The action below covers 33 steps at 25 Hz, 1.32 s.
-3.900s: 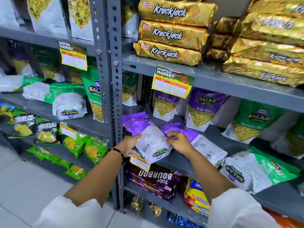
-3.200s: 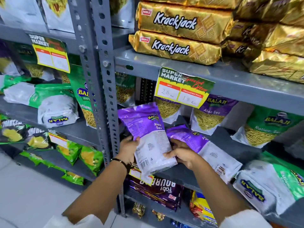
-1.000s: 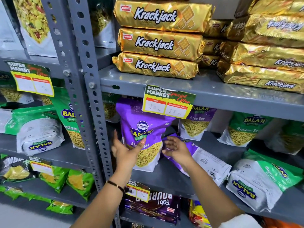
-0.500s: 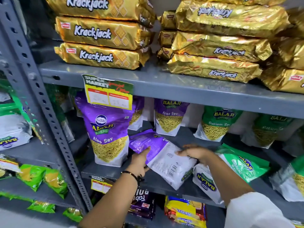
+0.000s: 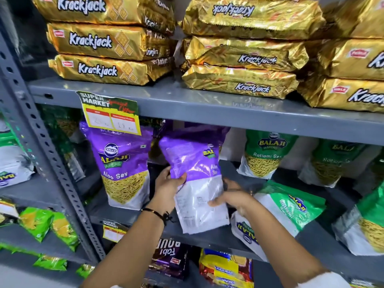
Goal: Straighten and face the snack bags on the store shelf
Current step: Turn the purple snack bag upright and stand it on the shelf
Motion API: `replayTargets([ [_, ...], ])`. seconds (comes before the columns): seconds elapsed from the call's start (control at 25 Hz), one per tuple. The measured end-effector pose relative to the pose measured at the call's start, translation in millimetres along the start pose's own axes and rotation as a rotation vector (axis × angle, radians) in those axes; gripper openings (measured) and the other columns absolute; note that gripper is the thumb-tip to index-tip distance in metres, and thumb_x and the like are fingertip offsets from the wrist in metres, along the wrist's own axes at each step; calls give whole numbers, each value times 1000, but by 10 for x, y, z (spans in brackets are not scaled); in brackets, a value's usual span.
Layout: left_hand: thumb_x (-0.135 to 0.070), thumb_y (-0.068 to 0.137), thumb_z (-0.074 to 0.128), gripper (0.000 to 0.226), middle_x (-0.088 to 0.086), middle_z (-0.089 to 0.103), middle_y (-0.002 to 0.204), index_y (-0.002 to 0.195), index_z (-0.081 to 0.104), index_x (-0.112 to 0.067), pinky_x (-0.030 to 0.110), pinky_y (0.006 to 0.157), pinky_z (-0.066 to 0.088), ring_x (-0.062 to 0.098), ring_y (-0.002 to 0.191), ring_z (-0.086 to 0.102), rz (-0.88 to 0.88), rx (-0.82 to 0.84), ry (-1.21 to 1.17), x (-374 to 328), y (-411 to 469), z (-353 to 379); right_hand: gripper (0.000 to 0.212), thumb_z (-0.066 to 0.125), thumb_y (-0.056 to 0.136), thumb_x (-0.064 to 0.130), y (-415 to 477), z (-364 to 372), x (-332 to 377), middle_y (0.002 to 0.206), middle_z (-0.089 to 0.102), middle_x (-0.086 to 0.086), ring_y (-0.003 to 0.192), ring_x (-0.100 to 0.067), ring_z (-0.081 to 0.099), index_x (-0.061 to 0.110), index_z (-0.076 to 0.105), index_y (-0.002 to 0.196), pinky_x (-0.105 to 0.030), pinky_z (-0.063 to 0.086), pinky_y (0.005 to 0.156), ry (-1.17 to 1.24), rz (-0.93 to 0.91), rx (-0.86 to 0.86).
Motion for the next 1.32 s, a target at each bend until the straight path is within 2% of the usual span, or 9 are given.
replayTargets([
  [0.2, 11, 66, 64, 35, -8, 75, 70, 92, 64, -12, 16, 65, 54, 3, 64, 67, 102, 274, 128, -245, 105, -26, 87, 82, 30, 6, -99, 322, -184, 108, 66, -4, 100, -23, 61, 25, 48, 108, -41, 53, 85, 110, -179, -337],
  [0.4, 11, 64, 64, 35, -9, 75, 70, 90, 64, -12, 13, 69, 53, 1, 68, 67, 135, 269, 173, -257, 72, -133, 71, 83, 52, 7, -351, 524, -224, 105, 52, -1, 95, -11, 48, 16, 47, 113, -23, 36, 78, -44, -272, -462],
  [0.64, 13, 75, 60, 32, -14, 75, 69, 98, 64, -8, 12, 66, 53, -1, 68, 67, 180, 235, 228, -324, -44, -97, 65, 76, 56, 2, -534, 568, -285, 93, 50, -3, 86, -24, 53, 34, 39, 98, -42, 49, 80, 25, -339, -674],
  [0.76, 10, 73, 64, 26, -17, 73, 65, 94, 67, -5, 11, 64, 52, -4, 65, 65, 232, 141, 259, -334, -142, -118, 58, 73, 60, 16, -662, 850, -303, 97, 49, -1, 92, -18, 53, 39, 40, 102, -30, 45, 86, -32, -412, -513],
  [0.92, -11, 70, 71, 13, -5, 68, 58, 77, 68, -22, 24, 56, 46, -2, 50, 53, 451, -53, 589, -267, -437, -79, 104, 68, 46, 53, -521, 924, -168, 123, 32, 3, 117, -7, 34, 12, 30, 133, -15, 27, 99, -116, -399, -356],
  [1.04, -30, 71, 66, 15, -13, 64, 75, 84, 68, -24, 18, 56, 44, -2, 55, 52, 704, -59, 888, -194, -833, 234, 90, 54, 53, 52, -420, 828, -48, 123, 37, -4, 114, -15, 37, 10, 37, 130, -17, 28, 95, -164, -404, -402],
  [1.12, -40, 74, 62, 21, -12, 70, 89, 90, 69, -28, 23, 69, 51, 3, 72, 62, 748, 28, 803, -223, -936, 368, 65, 51, 57, 44, -339, 650, -25, 116, 46, -12, 108, -27, 47, 18, 52, 116, -22, 35, 89, -158, -329, -444],
  [1.2, -36, 77, 64, 22, -6, 67, 96, 97, 65, -28, 26, 76, 50, 14, 86, 63, 712, -86, 562, -328, -746, 256, 44, 69, 53, 23, -272, 459, -20, 108, 60, -13, 100, -29, 59, 31, 58, 94, -32, 47, 88, -20, -257, -357],
  [1.32, -14, 82, 62, 43, 0, 54, 116, 122, 47, -19, 17, 80, 45, 13, 102, 54, 399, -132, 176, -420, -315, 37, 51, 74, 57, -6, -223, 203, 29, 99, 68, -6, 93, -21, 62, 23, 60, 96, -34, 52, 79, 102, -170, -148],
])
Point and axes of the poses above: each hand's wrist, its own y-axis towards the middle knuckle, its own z-axis out of the palm, x = y × z, the point moved 3 cm from there along y, towards the middle knuckle
